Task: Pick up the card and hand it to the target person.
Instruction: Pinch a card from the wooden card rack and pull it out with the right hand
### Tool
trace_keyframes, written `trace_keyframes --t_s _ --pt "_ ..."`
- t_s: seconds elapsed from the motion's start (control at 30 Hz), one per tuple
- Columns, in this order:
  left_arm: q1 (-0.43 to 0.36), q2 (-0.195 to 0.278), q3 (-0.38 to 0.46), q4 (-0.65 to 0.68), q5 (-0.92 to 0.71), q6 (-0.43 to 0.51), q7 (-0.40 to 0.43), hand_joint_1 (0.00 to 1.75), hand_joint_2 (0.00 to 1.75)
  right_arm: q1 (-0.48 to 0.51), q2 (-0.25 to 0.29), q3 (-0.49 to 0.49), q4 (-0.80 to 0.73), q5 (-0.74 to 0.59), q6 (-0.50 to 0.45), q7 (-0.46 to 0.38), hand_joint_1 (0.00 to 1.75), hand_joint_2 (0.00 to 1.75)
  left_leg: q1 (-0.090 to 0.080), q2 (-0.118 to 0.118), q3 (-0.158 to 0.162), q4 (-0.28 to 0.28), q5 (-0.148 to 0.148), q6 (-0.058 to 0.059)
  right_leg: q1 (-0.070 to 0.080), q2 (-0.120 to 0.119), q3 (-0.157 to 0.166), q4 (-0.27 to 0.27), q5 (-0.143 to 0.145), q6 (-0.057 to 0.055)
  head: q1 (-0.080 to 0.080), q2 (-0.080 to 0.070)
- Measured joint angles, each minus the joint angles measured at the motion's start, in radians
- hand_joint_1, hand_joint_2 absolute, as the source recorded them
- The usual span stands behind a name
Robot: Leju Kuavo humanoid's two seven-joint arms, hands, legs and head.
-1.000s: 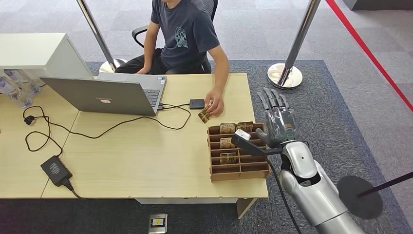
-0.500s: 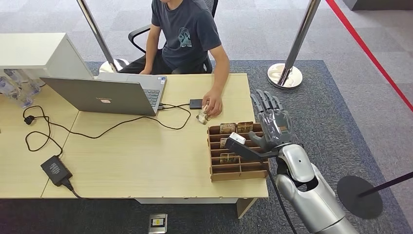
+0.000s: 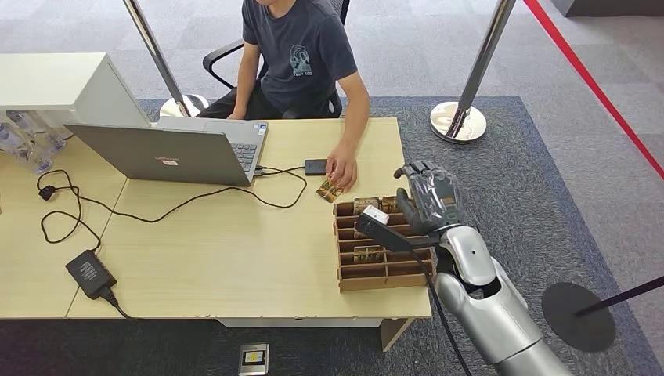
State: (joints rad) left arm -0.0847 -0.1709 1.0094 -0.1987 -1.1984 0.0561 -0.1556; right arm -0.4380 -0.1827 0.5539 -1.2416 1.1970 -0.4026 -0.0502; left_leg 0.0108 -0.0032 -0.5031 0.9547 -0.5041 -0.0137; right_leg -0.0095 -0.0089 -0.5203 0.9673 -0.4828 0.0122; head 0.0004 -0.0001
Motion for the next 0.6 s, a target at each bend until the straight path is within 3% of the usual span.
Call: trace_keyframes --t_s 0.17,0.3,0.6 --pt "0.000 0.000 0.000 0.001 0.000 0.000 0.000 0.00 0.00 -0.016 0.005 0.000 0.039 -0.018 -0.009 -0.015 1.31 1.75 0.000 0.000 0.000 0.000 0.000 0.000 0.000 0.000 0.000 0.000 0.000 0.000 0.000 0.000" --pt "0.000 0.001 0.002 0.001 0.002 0.000 -0.001 0.00 0.00 -0.027 0.012 0.000 0.069 -0.030 -0.014 -0.023 1.43 1.75 0.000 0.000 0.000 0.000 0.000 0.000 0.000 0.000 0.000 0.000 0.000 0.000 0.000 0.000" --pt "0.001 0.008 0.008 0.004 0.005 0.000 -0.005 0.00 0.00 -0.081 0.043 0.000 0.178 -0.053 -0.039 -0.043 1.20 1.75 0.000 0.000 0.000 0.000 0.000 0.000 0.000 0.000 0.000 0.000 0.000 0.000 0.000 0.000"
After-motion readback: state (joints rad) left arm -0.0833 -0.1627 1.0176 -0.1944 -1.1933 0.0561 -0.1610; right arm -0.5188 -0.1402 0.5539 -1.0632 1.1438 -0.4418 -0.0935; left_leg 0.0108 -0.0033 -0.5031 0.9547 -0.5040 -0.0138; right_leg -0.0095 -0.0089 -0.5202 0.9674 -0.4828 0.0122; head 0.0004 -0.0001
